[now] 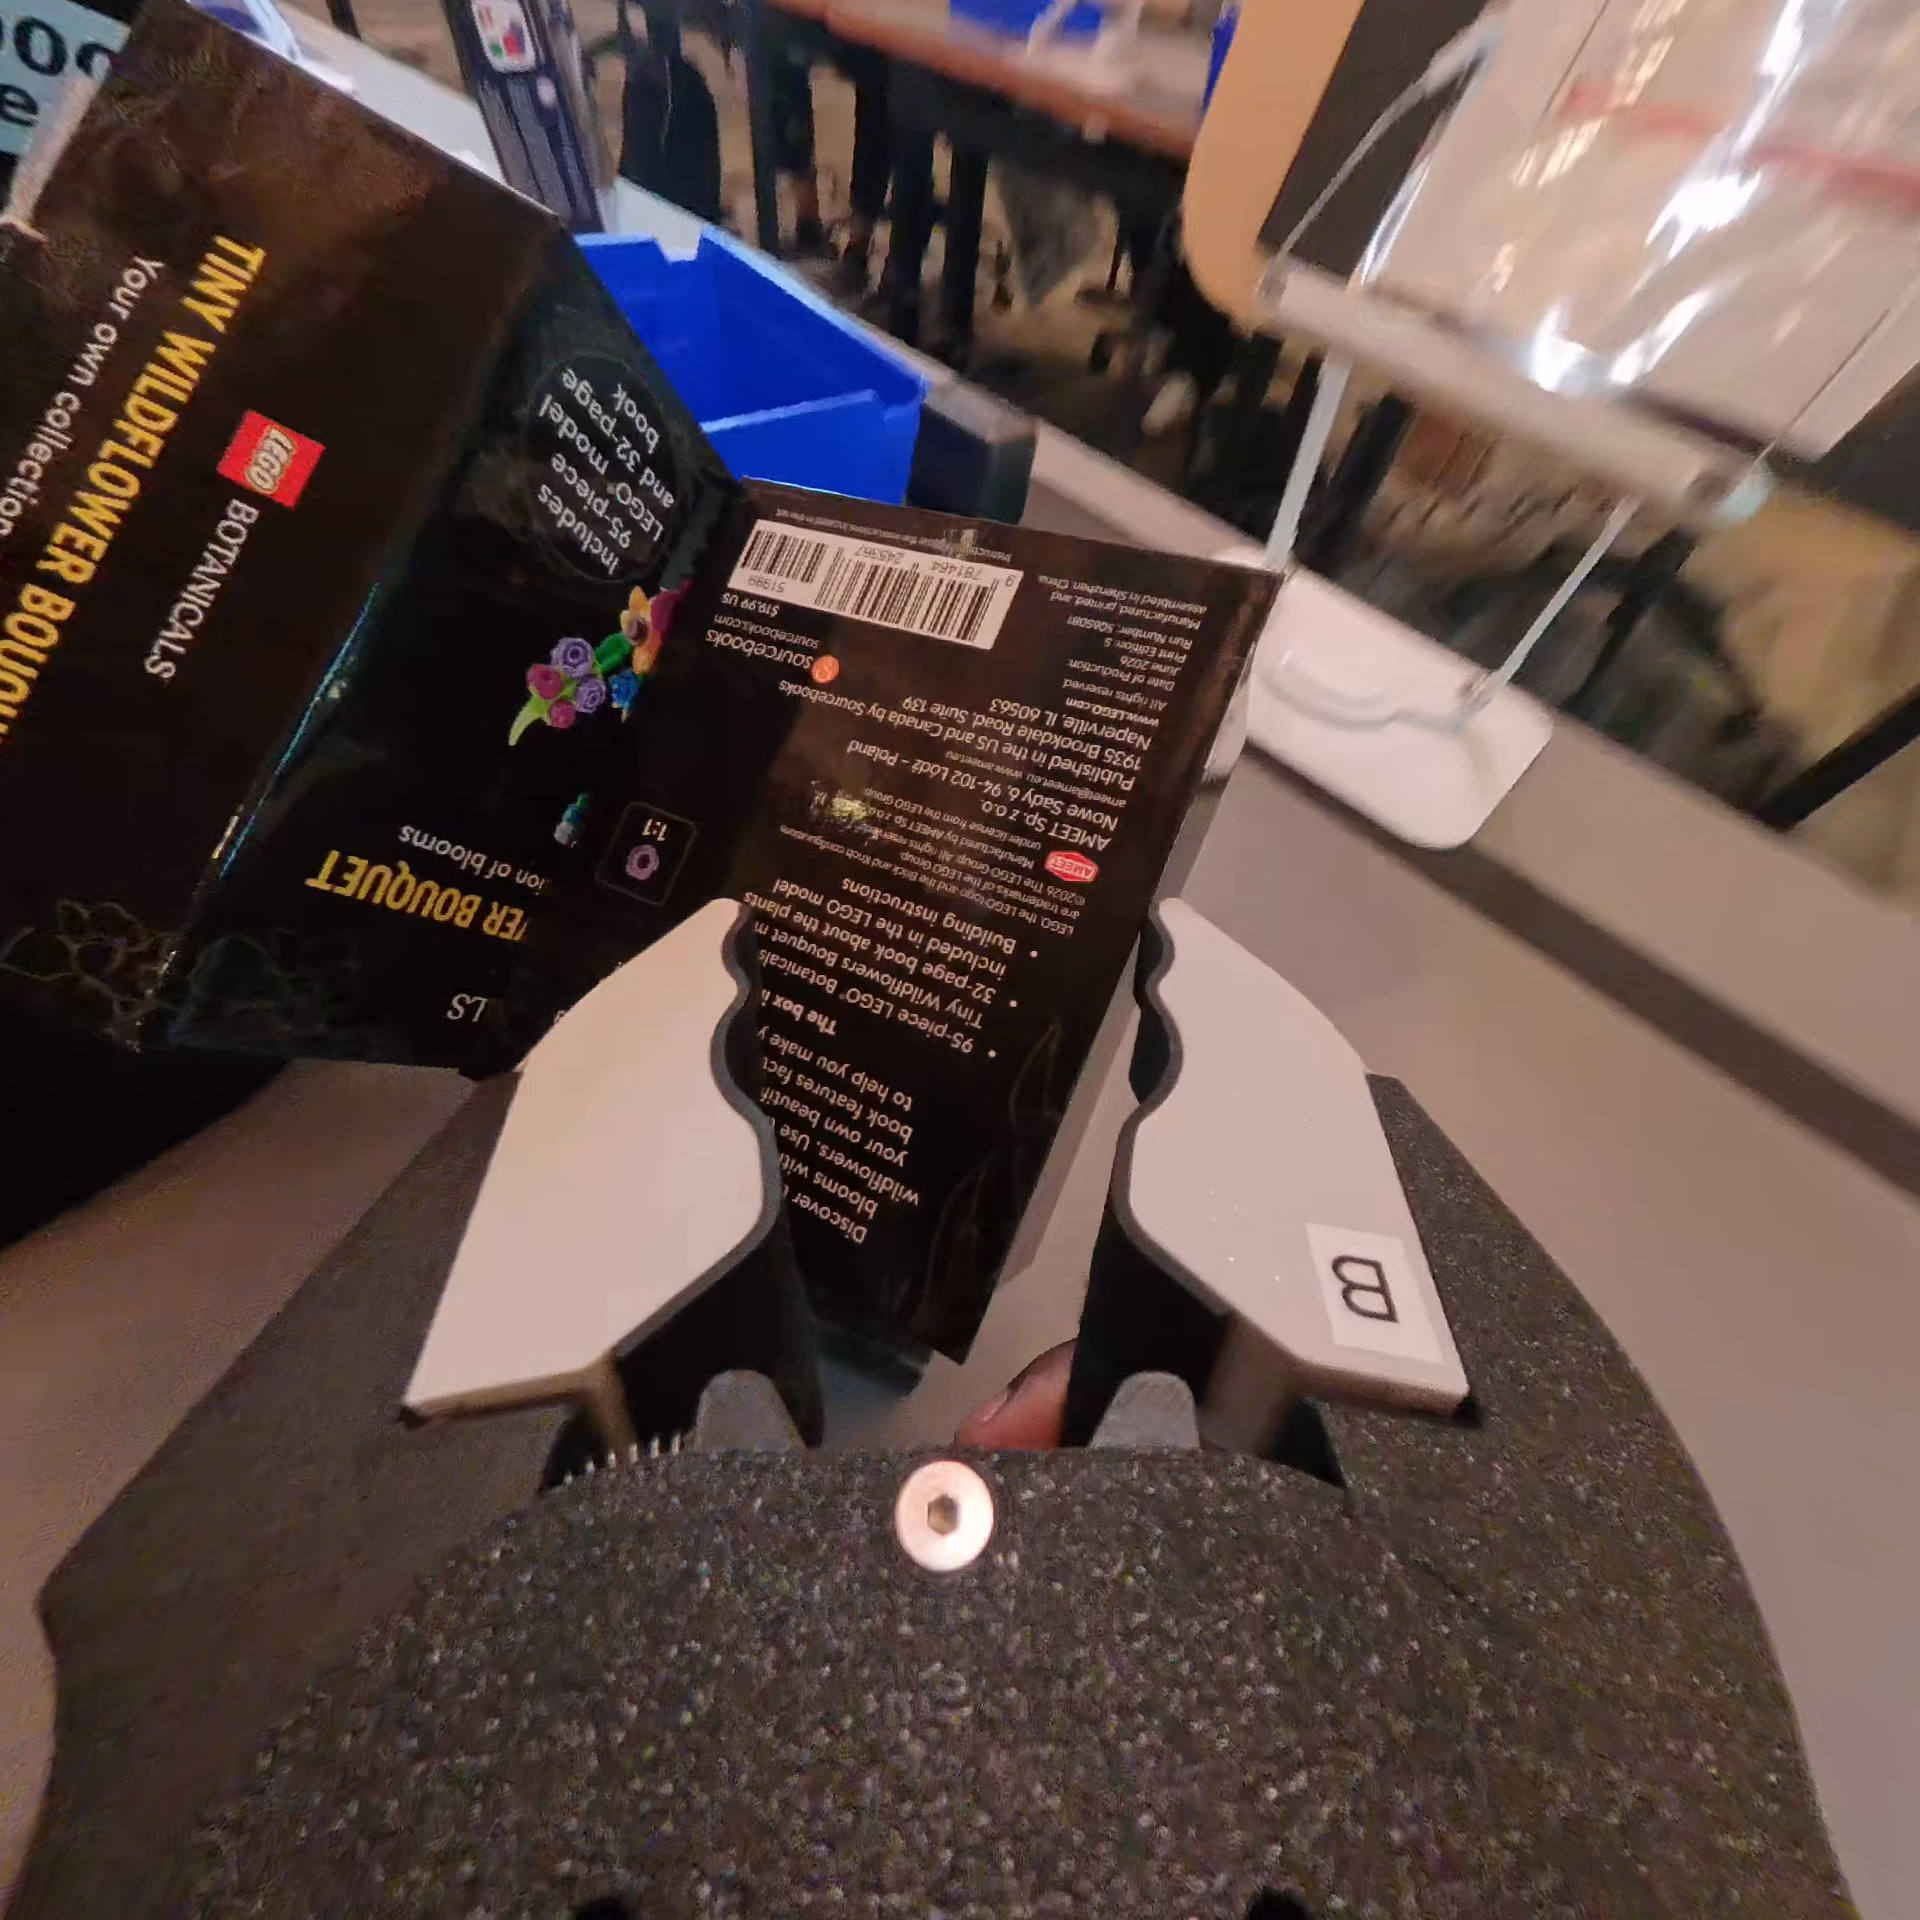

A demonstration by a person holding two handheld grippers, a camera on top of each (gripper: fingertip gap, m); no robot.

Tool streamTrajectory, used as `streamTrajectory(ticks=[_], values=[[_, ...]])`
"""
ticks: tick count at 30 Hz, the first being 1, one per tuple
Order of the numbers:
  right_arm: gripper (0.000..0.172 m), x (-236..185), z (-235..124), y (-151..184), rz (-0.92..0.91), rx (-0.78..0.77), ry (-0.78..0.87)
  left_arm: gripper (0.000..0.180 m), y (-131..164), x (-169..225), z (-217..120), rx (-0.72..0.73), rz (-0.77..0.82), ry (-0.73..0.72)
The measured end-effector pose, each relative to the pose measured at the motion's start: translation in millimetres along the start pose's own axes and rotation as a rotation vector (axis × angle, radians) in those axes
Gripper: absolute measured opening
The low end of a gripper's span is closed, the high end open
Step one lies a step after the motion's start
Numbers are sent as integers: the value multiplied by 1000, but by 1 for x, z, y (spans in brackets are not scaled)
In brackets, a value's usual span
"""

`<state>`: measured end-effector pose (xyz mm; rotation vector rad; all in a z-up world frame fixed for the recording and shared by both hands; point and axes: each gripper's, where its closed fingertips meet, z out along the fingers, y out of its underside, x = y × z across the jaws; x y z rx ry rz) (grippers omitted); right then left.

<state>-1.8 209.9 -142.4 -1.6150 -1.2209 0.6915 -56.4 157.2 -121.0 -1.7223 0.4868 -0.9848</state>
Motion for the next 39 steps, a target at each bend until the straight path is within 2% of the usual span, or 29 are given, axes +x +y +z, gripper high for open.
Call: streamTrajectory(ticks=[5,7,9,13,18,28,32,35,39], values=[[63,4,-1,-1,-188,147,65,76,12,-5,0,-83,242,-14],[61,3,-3,3,-227,180,70,75,17,-3,0,-102,291,-18],[59,1,-6,4,-247,229,73,63,15,0,-1,-80,336,-31],[58,-6,-7,18,-275,243,61,63,17,9,1,-99,433,-46],[51,-9,-12,33,-301,219,39,64,28,14,4,-121,357,1],[54,-20,-22,43,-253,161,-131,66,39,13,-4,-56,184,23],[60,-20,-25,38,-218,122,-193,68,37,16,-3,-22,219,30],[66,-22,-23,31,-224,100,-220,67,40,26,3,-33,255,110],[74,-24,-15,43,-234,-9,-218,50,50,43,8,-87,284,247]])
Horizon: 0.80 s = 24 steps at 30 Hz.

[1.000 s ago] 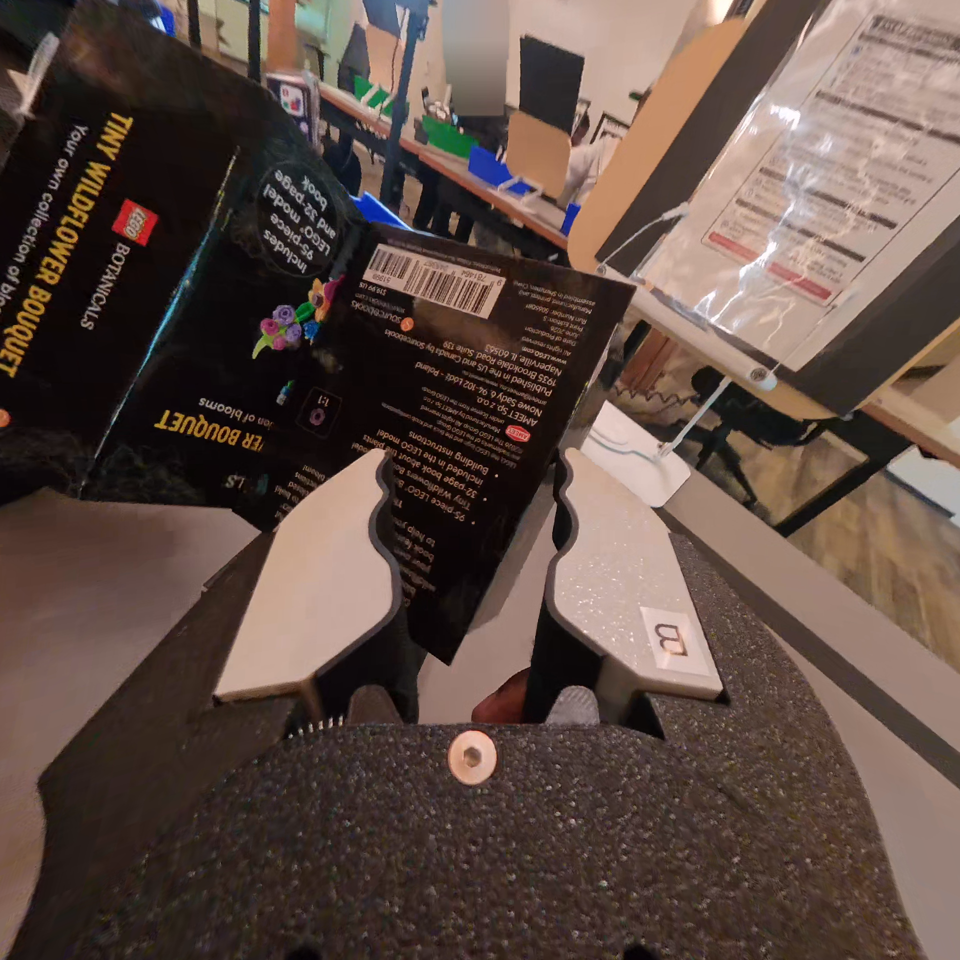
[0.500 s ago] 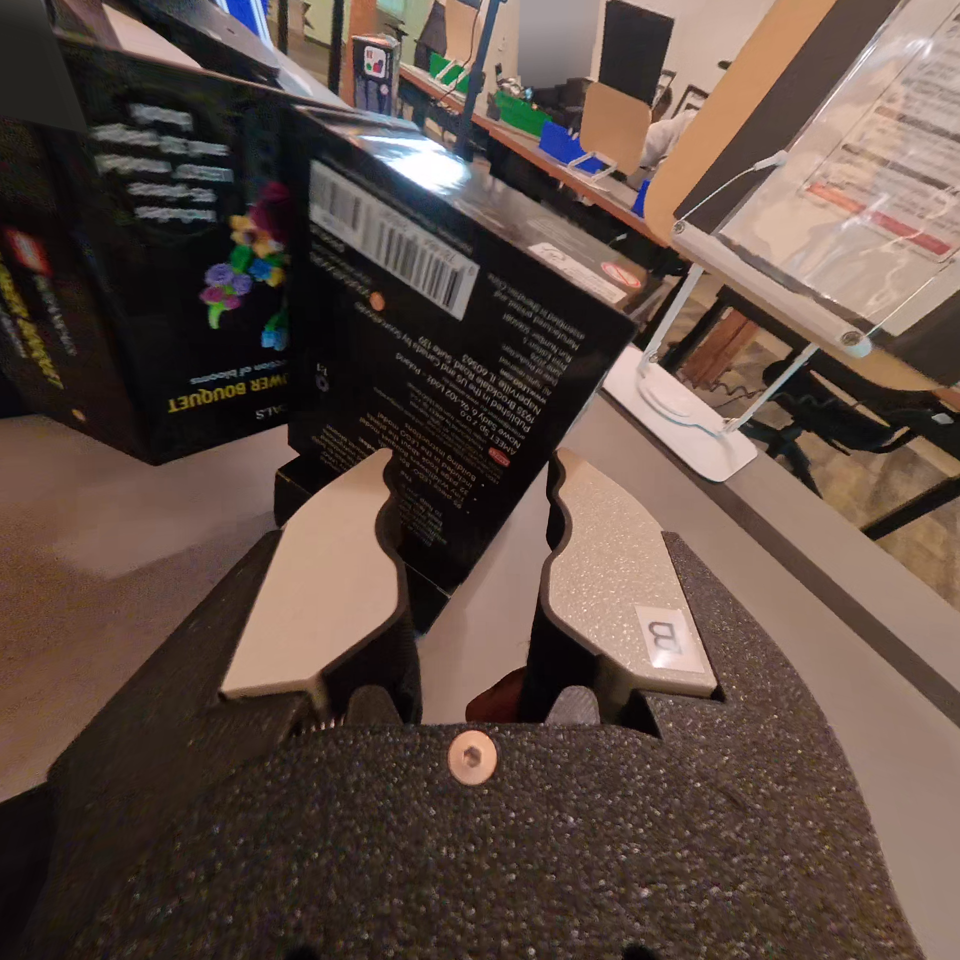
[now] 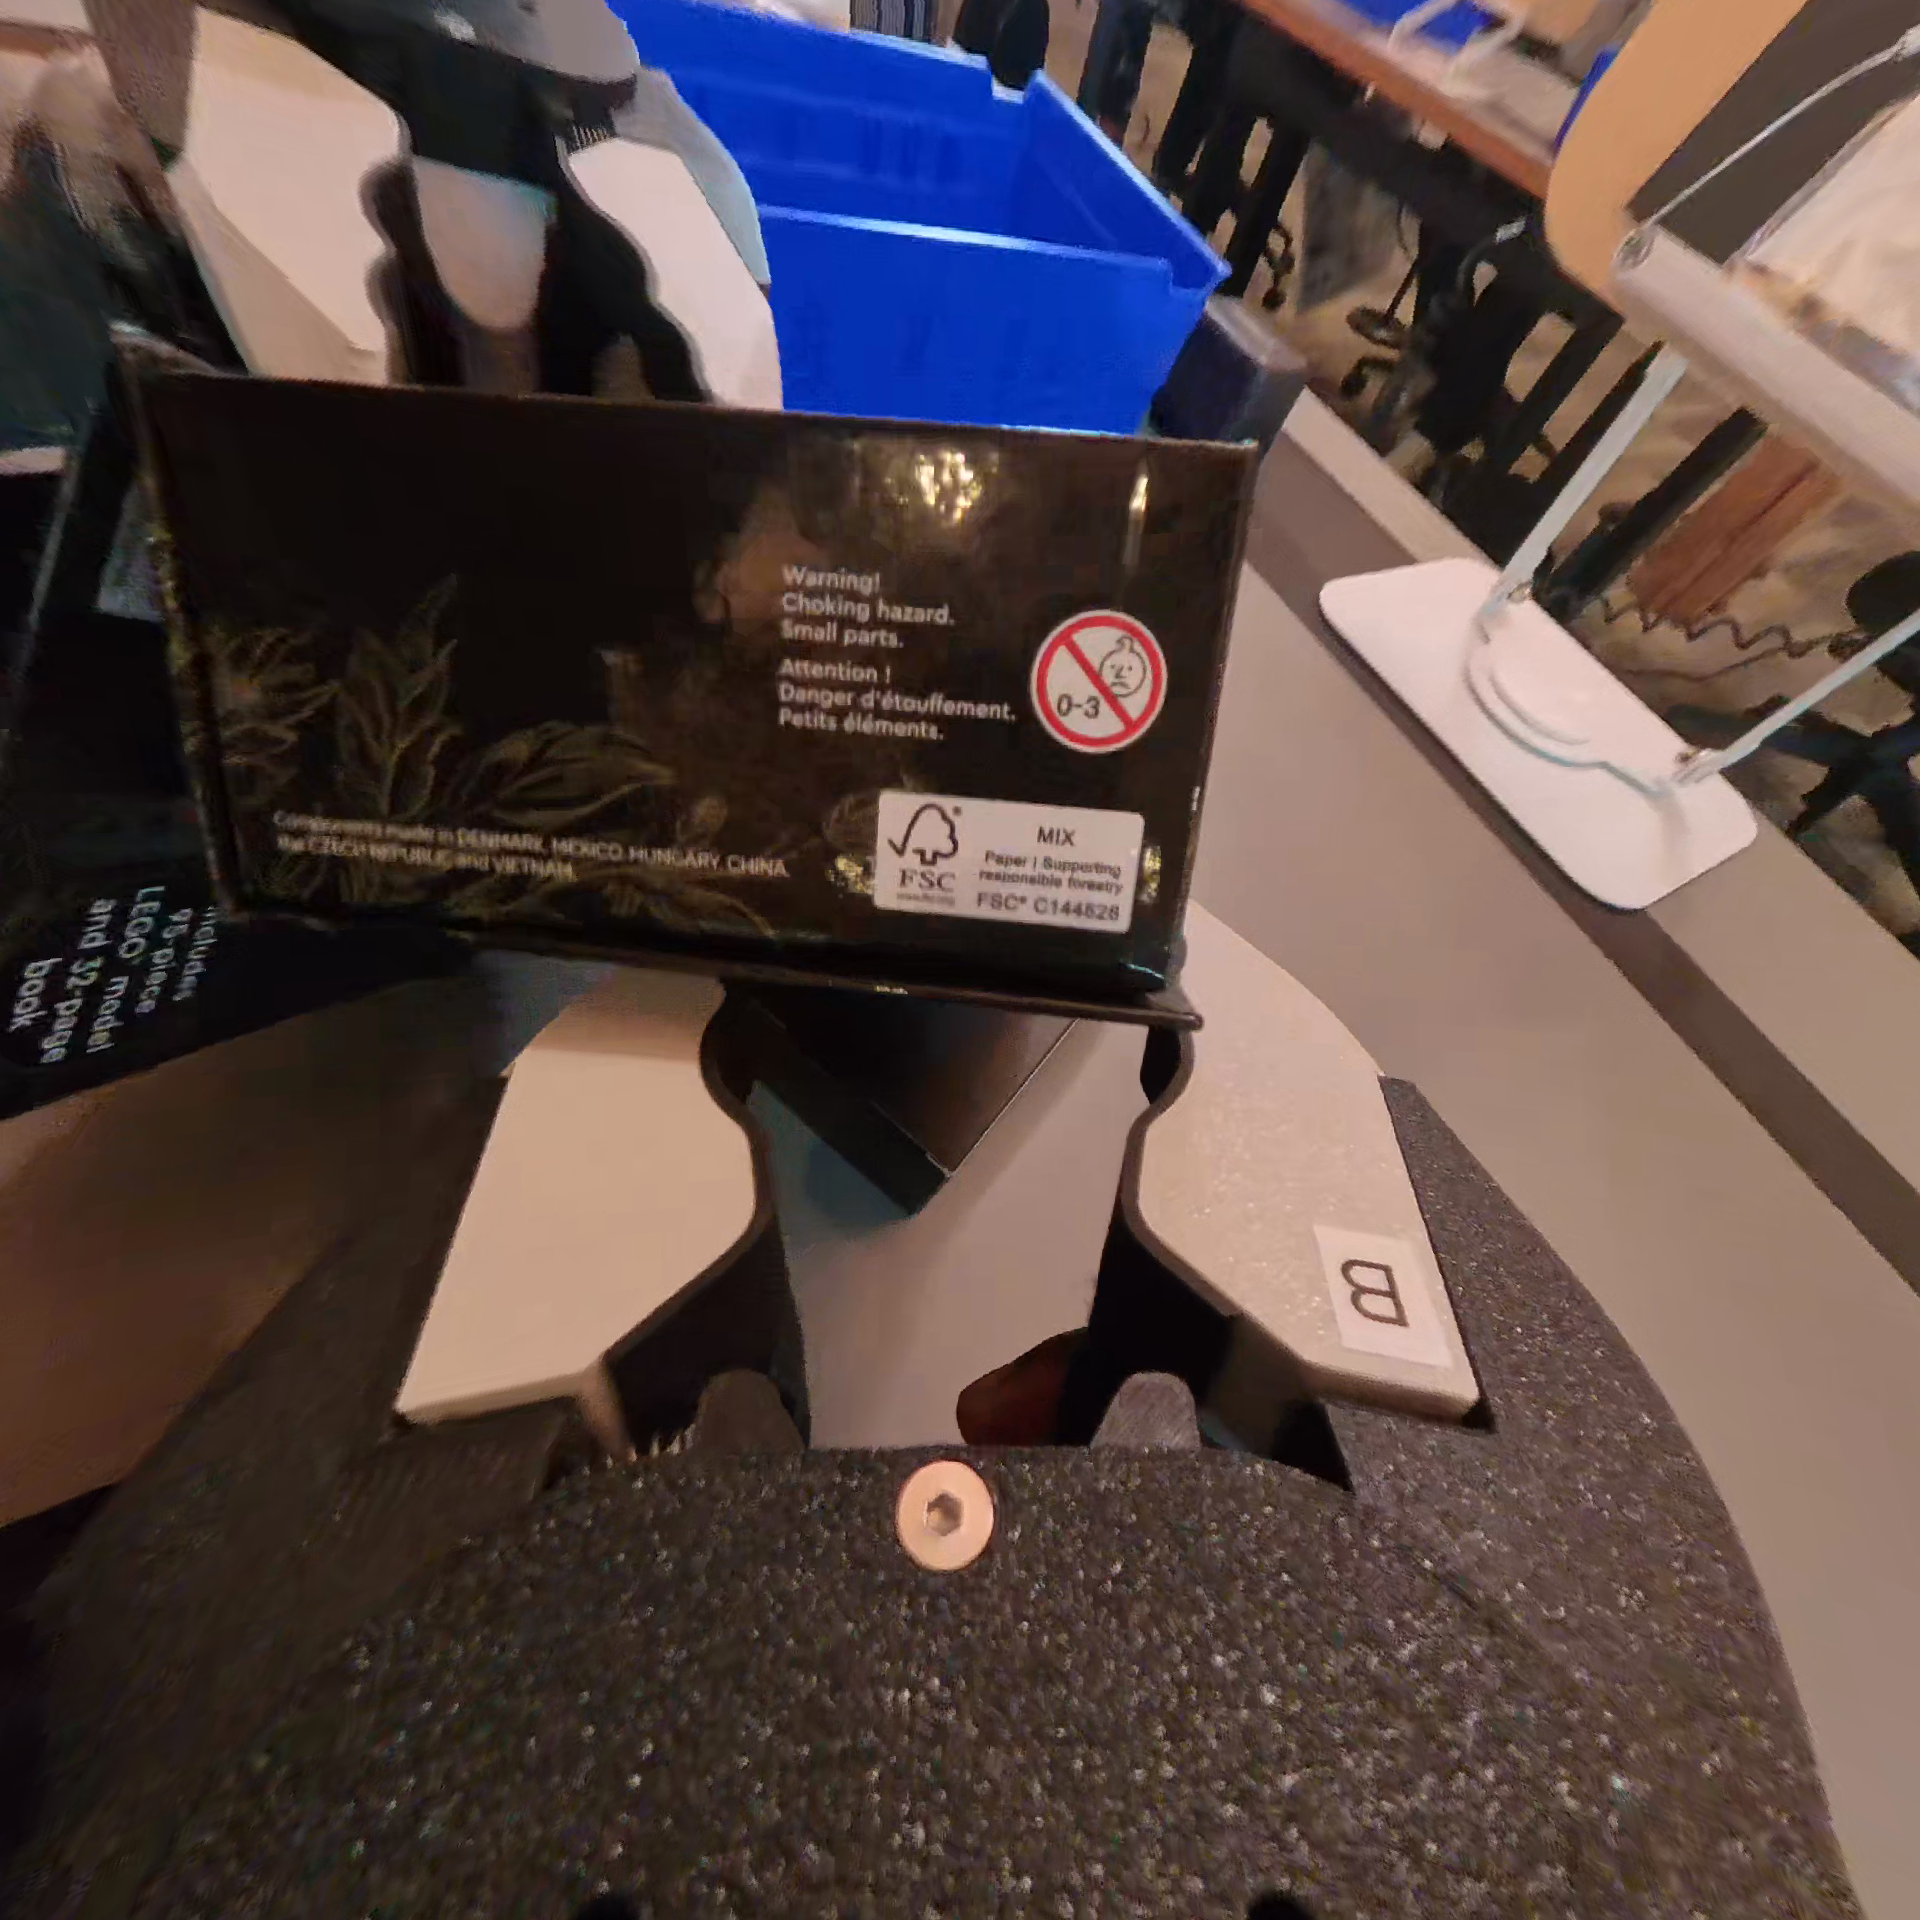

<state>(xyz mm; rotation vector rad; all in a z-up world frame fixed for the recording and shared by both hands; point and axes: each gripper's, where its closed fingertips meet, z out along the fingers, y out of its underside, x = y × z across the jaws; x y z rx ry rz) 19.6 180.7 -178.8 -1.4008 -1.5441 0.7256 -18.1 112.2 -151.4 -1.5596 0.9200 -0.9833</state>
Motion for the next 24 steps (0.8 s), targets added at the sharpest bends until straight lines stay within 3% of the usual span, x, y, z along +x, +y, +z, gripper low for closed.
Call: streamTrajectory(ticks=[6,11,15,16,21,24], values=[[69,2,7,15,73,-83,21,18,6,13,4,-37,5,103],[61,2,9,11,187,-19,-40,31,24,14,4,-203,102,110],[44,5,7,12,228,8,-37,16,46,14,7,-429,202,117],[50,3,7,12,229,15,-52,1,46,12,9,-438,216,115],[49,-11,11,27,256,-52,-112,1,51,-1,19,-485,255,54],[47,-11,4,30,316,-41,-124,1,38,-4,17,-400,202,4]])
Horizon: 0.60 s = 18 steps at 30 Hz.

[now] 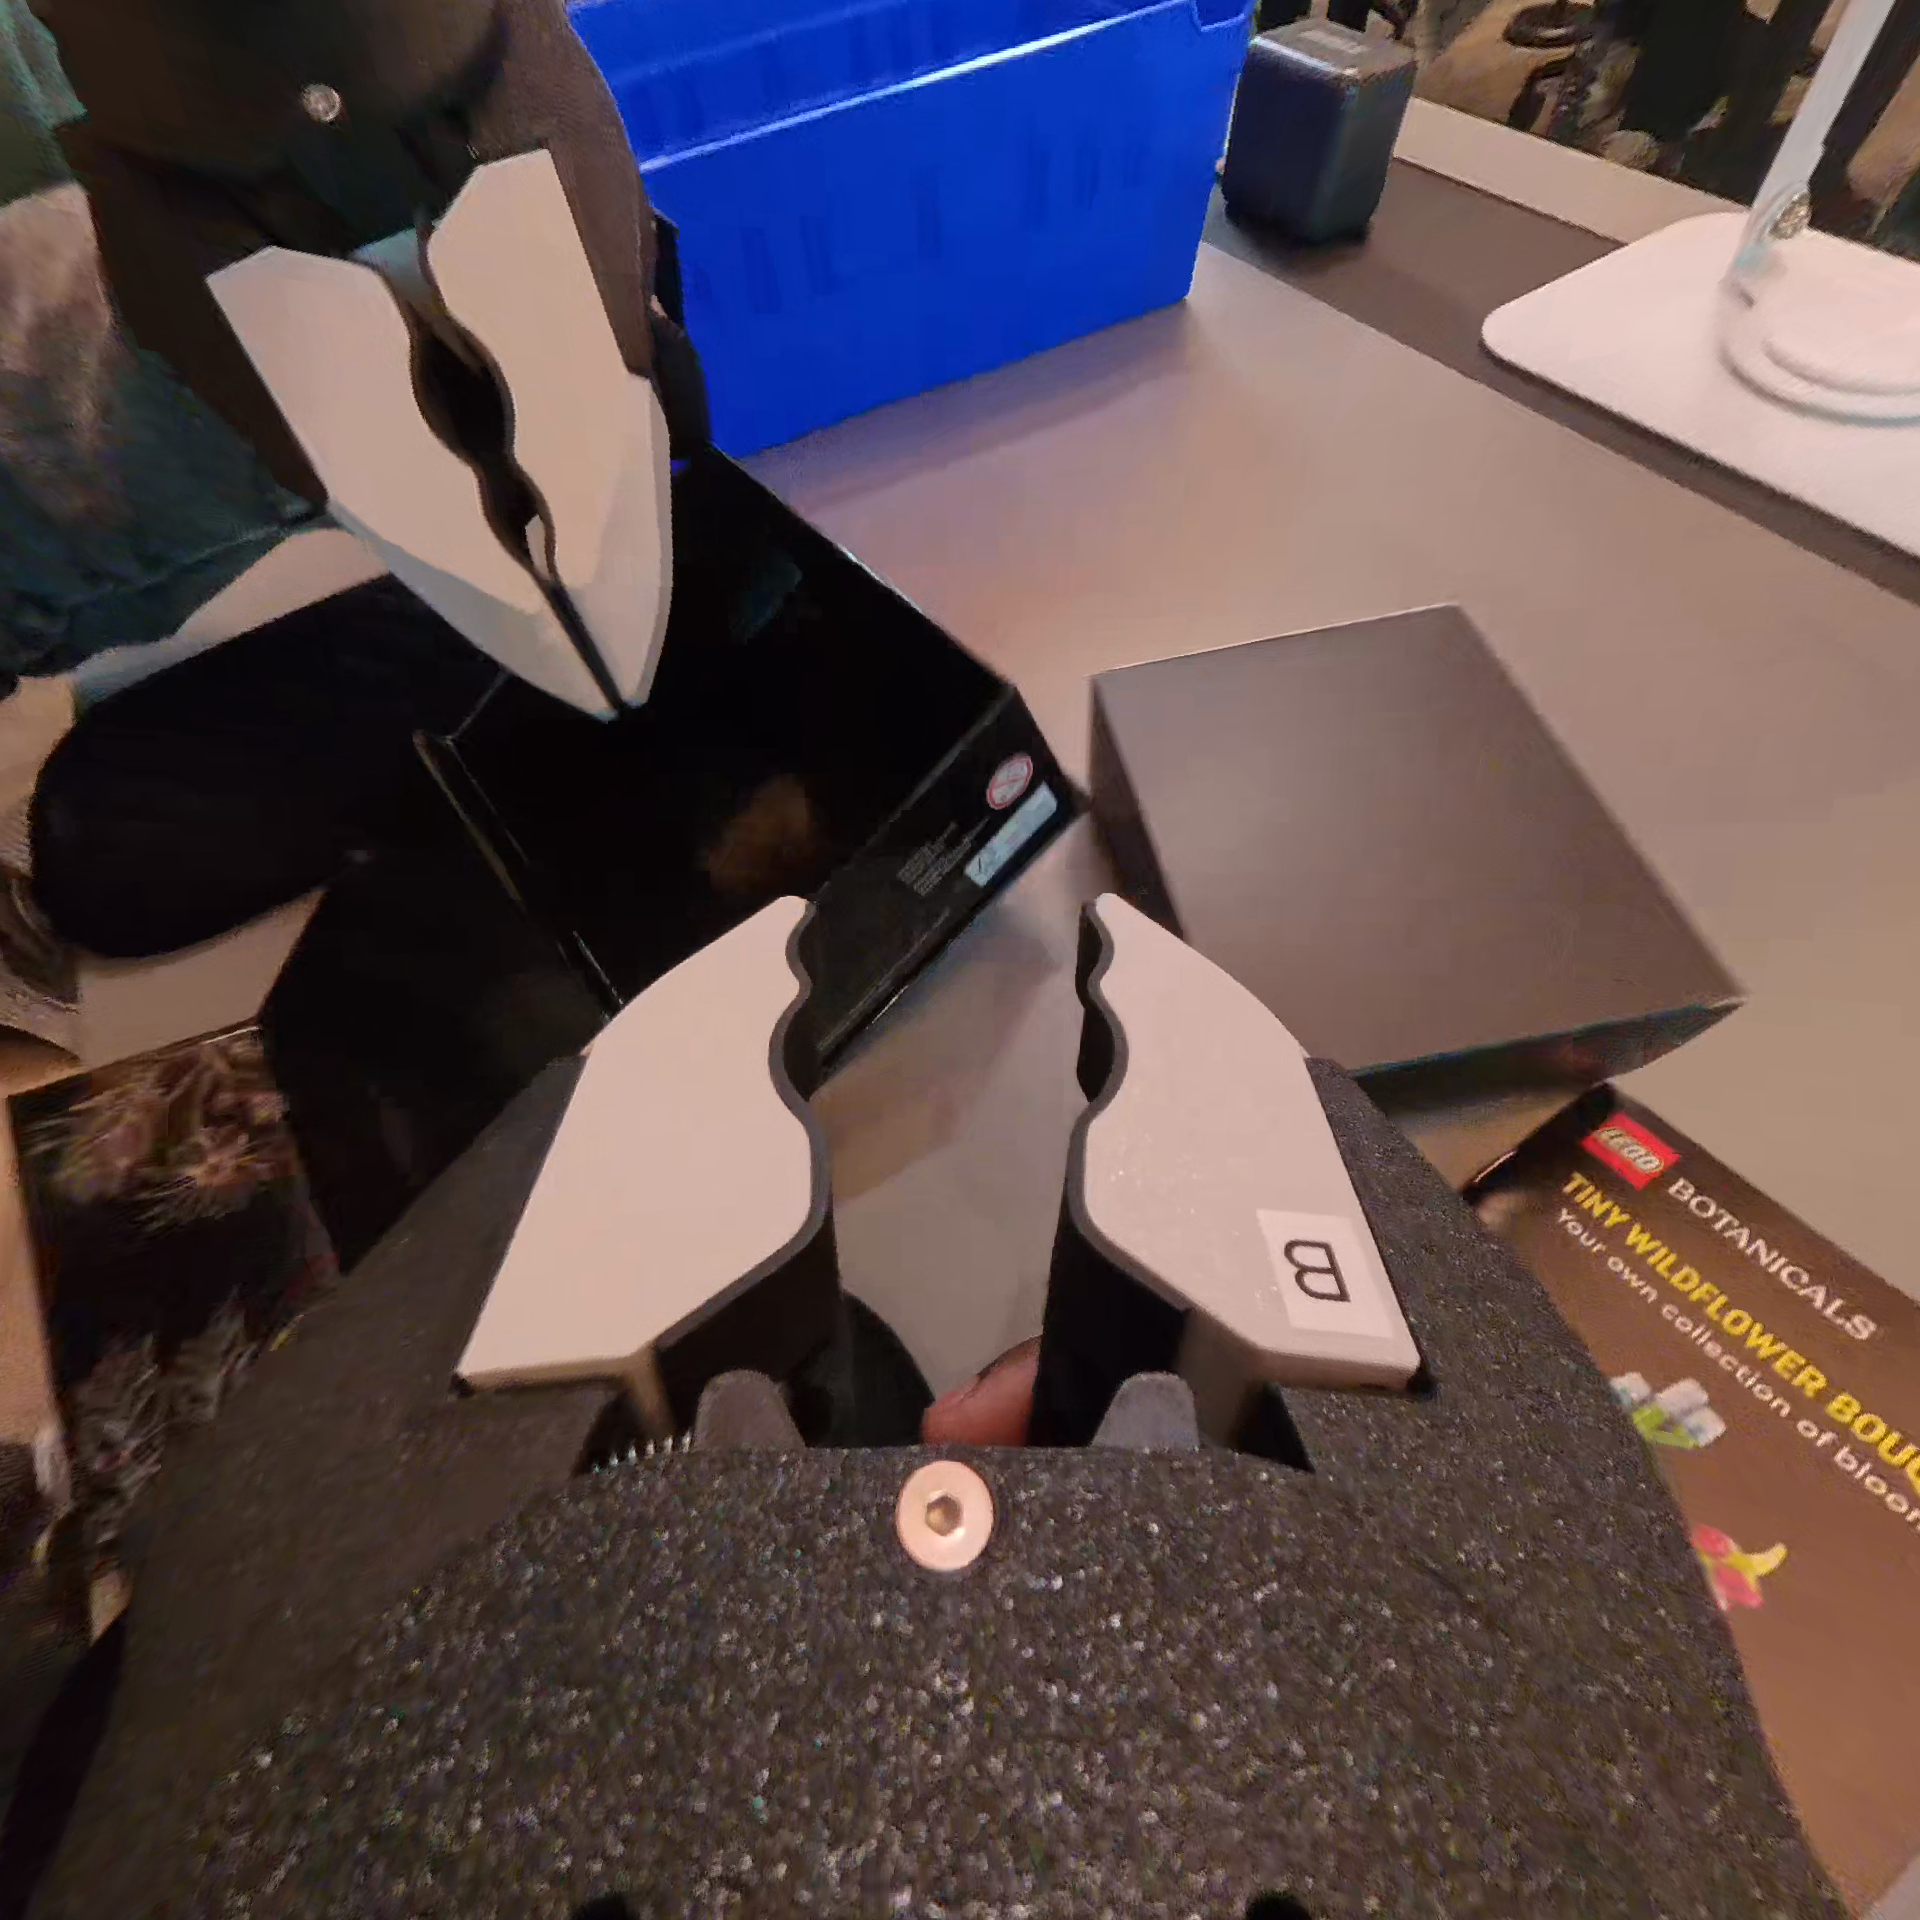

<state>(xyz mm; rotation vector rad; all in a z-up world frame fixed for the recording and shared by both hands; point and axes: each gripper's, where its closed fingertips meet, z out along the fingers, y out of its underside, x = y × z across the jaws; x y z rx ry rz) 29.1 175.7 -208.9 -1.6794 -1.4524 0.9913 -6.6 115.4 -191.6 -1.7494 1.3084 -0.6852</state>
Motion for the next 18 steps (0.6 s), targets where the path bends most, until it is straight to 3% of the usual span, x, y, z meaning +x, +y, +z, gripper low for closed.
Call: streamTrajectory(ticks=[3,6,9,12,15,18], values=[[47,-2,-11,0,29,15,-1,24,-9,-10,-23,96,-83,-121],[47,-14,-21,2,61,16,-24,45,2,-21,-51,127,-211,-240],[57,-47,-22,10,21,-4,-139,58,16,-2,-69,165,-253,-183],[56,-67,-26,39,-194,-93,-172,58,45,27,-76,70,-105,-194],[59,-49,-30,54,-477,-106,0,57,80,32,-78,-119,115,-353],[60,-33,-25,51,-783,-72,157,55,84,32,-73,-124,319,-458]])
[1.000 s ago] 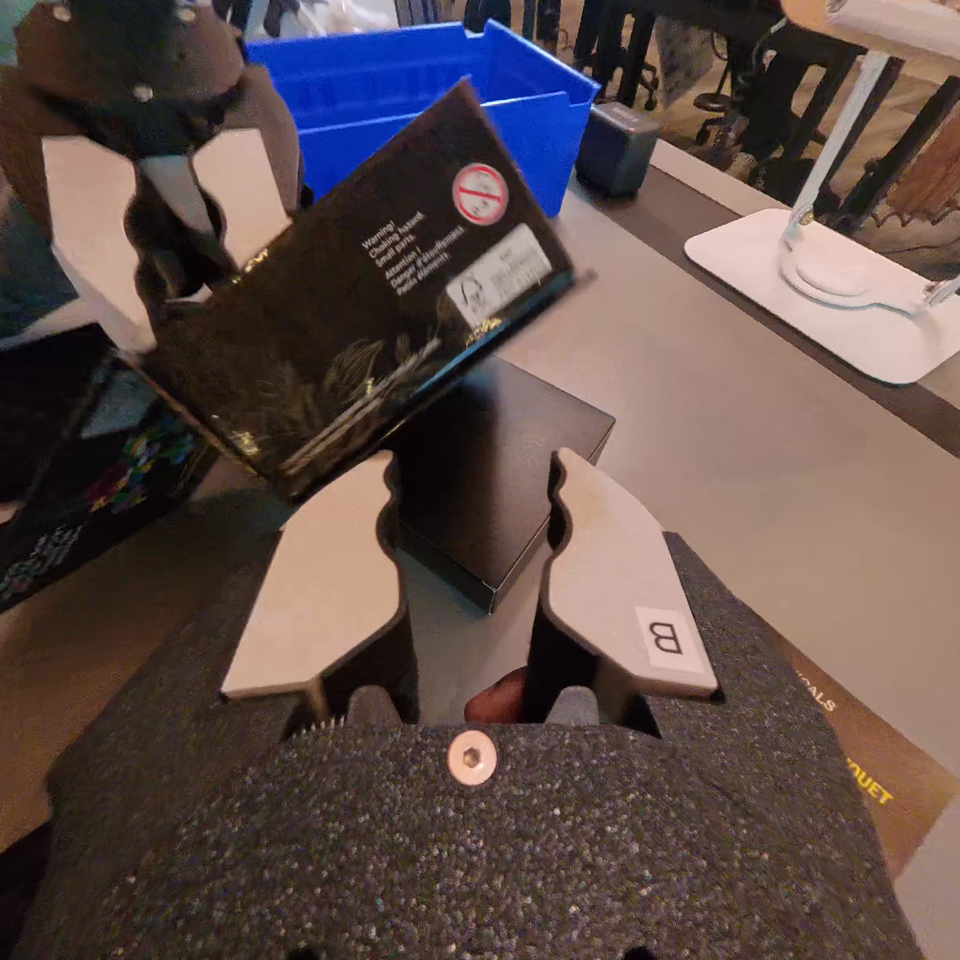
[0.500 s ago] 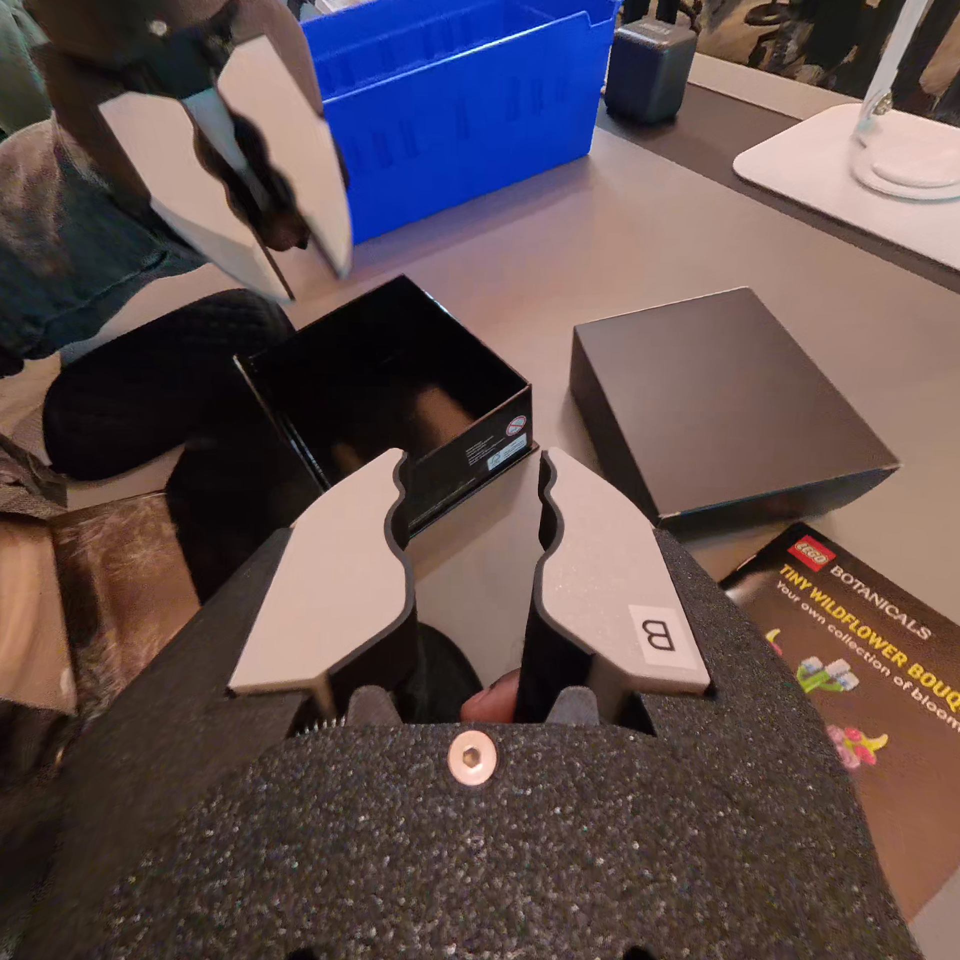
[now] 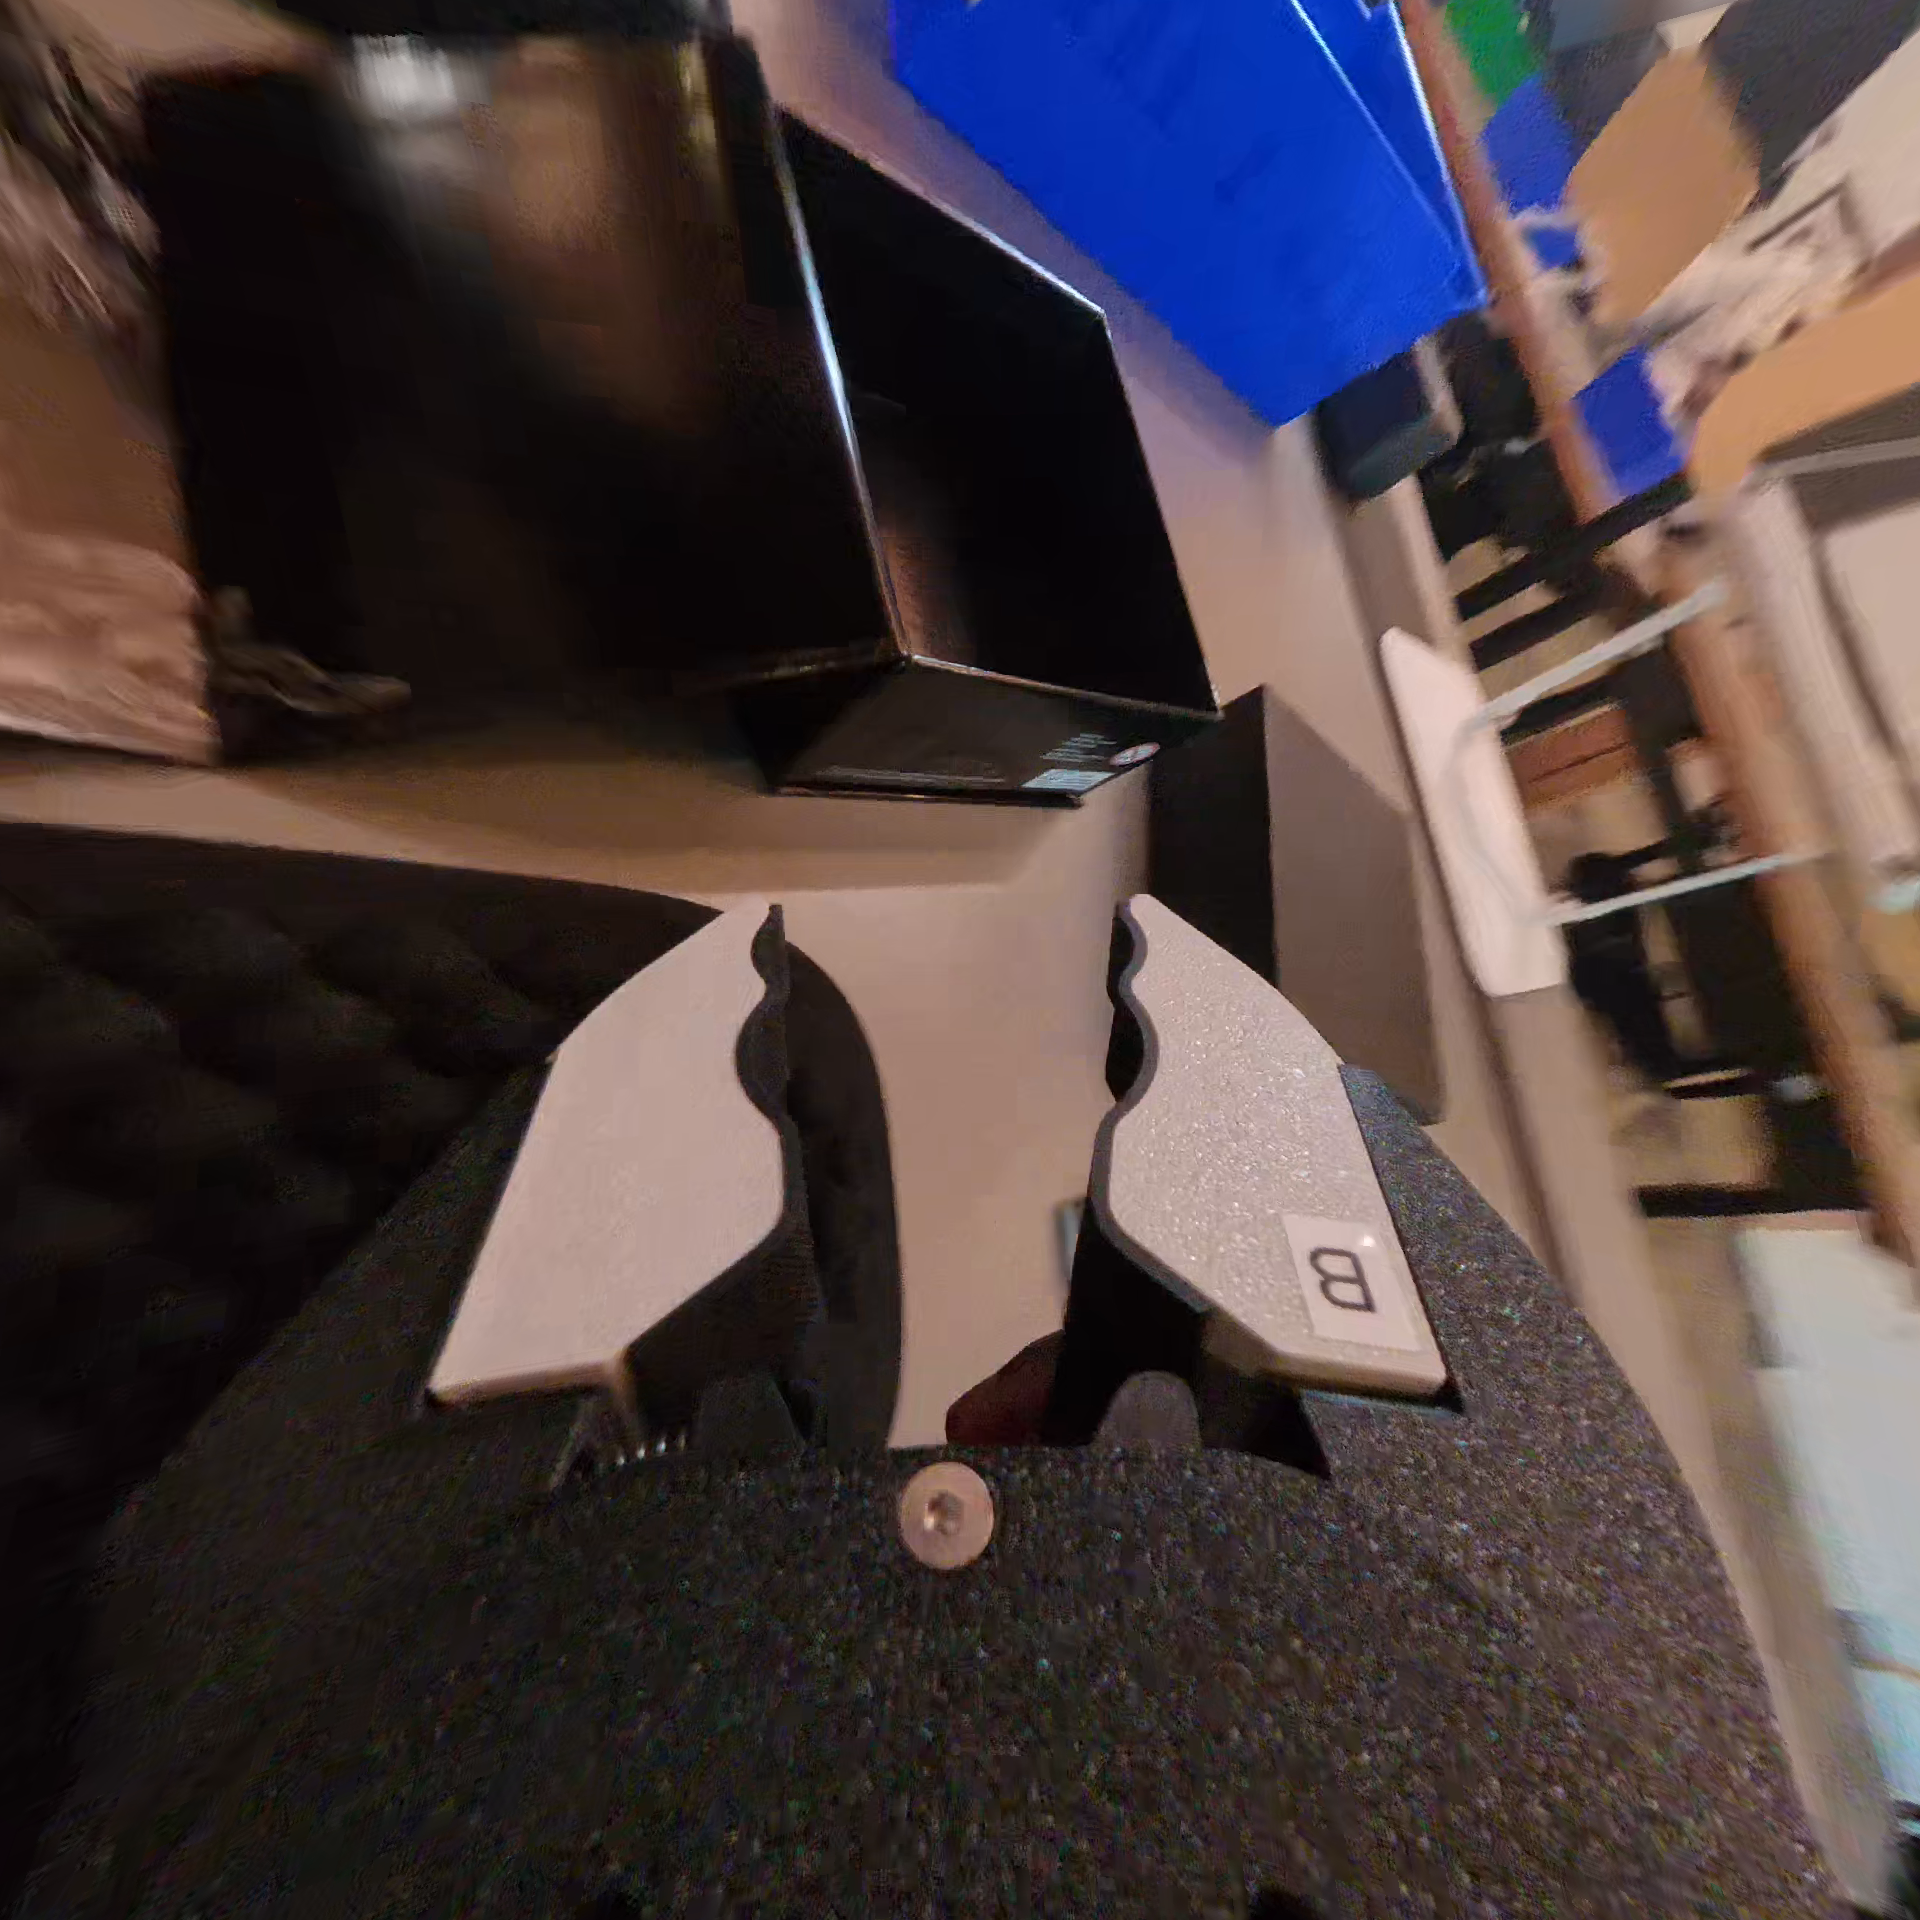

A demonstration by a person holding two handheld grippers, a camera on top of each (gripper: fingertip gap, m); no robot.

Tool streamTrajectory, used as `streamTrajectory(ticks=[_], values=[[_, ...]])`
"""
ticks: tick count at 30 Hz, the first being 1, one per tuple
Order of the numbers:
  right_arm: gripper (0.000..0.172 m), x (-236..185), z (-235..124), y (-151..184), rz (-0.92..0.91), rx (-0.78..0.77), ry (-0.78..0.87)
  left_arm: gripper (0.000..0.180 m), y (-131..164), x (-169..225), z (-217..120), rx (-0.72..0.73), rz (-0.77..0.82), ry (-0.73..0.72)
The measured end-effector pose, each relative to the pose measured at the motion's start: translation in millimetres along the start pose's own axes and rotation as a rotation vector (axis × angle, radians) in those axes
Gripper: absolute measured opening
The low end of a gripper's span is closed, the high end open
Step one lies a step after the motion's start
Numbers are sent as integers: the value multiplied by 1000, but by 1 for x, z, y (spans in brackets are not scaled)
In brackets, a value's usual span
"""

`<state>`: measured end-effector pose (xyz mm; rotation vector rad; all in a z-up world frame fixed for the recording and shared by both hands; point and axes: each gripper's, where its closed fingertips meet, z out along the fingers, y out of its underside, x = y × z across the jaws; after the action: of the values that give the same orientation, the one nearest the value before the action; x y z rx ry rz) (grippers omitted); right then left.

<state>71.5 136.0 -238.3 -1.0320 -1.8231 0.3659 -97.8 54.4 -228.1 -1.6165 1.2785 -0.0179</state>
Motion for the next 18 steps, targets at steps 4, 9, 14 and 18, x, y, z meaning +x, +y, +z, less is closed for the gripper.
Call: streamTrajectory(ticks=[4,9,14,18], values=[[63,5,18,-14,-171,63,49,55,3,-2,9,9,150,-66],[63,-2,26,-36,-439,135,125,62,-8,6,14,55,432,-166],[56,-24,26,-43,-646,191,163,60,-13,18,19,56,554,-175],[42,-35,29,-52,-690,222,138,47,-20,31,27,66,595,-123]])
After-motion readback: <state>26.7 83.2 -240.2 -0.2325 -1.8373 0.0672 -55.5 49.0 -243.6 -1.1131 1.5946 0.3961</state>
